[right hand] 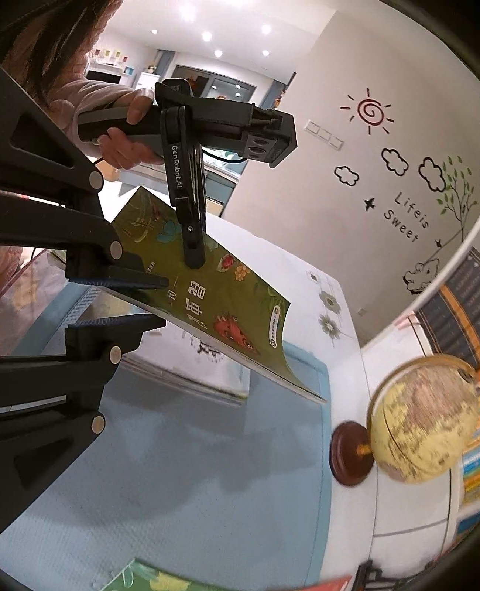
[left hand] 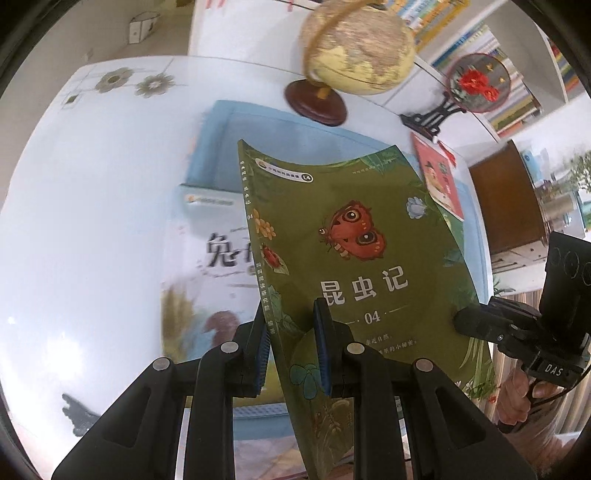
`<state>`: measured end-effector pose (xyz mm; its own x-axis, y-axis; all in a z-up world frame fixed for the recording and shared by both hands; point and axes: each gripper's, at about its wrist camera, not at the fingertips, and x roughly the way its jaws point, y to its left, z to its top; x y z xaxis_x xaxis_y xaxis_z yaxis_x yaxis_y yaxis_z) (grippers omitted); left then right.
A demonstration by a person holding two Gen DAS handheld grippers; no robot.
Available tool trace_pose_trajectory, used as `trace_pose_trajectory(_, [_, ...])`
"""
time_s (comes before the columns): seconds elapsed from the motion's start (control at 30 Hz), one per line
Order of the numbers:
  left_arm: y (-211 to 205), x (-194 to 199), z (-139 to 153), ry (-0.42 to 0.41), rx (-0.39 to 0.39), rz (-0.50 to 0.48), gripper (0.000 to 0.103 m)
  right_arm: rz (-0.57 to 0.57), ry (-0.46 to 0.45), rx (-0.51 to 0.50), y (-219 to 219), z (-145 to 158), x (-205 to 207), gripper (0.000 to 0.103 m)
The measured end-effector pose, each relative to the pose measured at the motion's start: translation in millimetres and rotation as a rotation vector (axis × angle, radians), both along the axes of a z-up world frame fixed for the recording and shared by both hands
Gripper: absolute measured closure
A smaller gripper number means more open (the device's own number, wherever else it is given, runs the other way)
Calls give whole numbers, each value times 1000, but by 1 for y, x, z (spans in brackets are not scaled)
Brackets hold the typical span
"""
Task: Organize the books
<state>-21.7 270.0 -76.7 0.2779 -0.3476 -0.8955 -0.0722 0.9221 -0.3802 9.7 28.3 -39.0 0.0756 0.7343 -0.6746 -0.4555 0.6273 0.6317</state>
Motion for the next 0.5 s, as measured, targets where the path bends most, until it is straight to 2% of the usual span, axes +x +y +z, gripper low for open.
trace_pose_trajectory(0.5, [45,-10,-52,84,-13,66,83,39,104,-18,48,-50,5,89])
